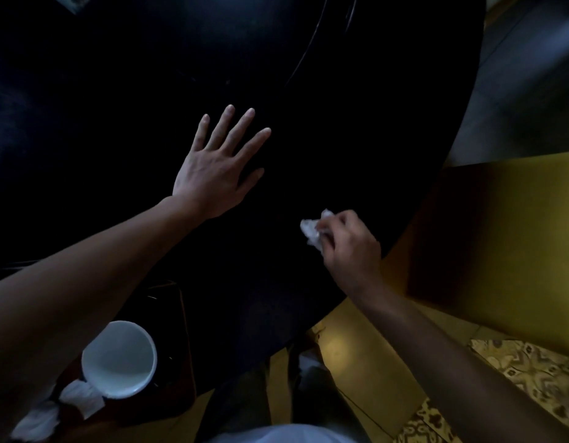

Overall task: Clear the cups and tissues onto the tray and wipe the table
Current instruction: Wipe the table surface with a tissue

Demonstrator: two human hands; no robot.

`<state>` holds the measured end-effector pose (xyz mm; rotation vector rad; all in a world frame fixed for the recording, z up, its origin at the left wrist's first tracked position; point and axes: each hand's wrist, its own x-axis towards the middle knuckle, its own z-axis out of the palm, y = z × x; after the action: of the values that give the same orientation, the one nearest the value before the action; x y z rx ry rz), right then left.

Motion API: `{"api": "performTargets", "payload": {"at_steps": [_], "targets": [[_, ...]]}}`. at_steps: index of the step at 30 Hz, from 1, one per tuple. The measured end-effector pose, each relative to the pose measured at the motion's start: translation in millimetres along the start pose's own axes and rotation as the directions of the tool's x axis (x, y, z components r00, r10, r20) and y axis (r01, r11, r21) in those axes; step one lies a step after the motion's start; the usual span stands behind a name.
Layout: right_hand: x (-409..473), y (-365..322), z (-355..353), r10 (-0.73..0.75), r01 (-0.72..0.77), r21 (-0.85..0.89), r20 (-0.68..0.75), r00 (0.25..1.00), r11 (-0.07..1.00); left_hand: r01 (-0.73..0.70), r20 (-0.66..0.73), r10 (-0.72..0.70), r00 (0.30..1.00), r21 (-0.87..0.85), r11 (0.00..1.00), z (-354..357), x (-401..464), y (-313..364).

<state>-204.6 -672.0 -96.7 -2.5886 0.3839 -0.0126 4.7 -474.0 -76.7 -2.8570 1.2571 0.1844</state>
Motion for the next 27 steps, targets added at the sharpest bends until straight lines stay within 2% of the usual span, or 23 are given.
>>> {"api": "performTargets", "payload": {"at_steps": [2,4,8,12,16,21,24,26,27], "targets": [[-16.4,-0.8,-2.7,-0.022,0.021,0.025,0.058,0.998,0.999,-0.006,-0.003,0.006,1.000,0.001,1.000,0.3,-3.7,-0.5],[-7.2,2.5,-8.5,0.031,-0.036,0.085,0.065,0.997,0.996,-0.006,-0.006,0.006,1.000,0.009,1.000,1.4,-8.8,-2.7],[64.2,14.9,-23.3,0.158,-0.135,0.148,-0.156,0.975,0.980,-0.023,-0.010,0.023,1.000,0.038,0.999,5.3,-22.6,-7.7],[103.9,12.9,-13.8,0.144,-0.141,0.037,-0.099,0.985,0.989,-0.029,-0.010,0.030,1.000,0.031,0.999,5.7,-32.9,-14.0],[48.8,-8.3,3.1,0.081,-0.081,0.003,-0.089,0.993,0.997,-0.033,-0.018,0.033,0.999,0.033,0.999,7.8,-39.6,-18.5],[-56.7,-37.9,18.8,0.013,-0.020,0.113,0.059,0.998,0.993,-0.027,-0.019,0.028,0.999,0.040,0.999,6.0,-39.8,-19.7],[-74.8,-37.1,11.4,-0.025,-0.006,0.168,0.182,0.983,0.986,-0.037,-0.029,0.039,0.999,0.052,0.998,6.2,-37.2,-15.8],[-59.4,-22.3,-1.1,0.010,-0.040,0.175,0.166,0.986,0.984,-0.038,-0.032,0.039,0.999,0.049,0.998,6.5,-36.5,-15.1],[-44.5,-10.5,-8.2,0.061,-0.076,0.151,0.102,0.993,0.986,-0.036,-0.033,0.037,0.999,0.048,0.998,6.5,-36.4,-15.5]]}}
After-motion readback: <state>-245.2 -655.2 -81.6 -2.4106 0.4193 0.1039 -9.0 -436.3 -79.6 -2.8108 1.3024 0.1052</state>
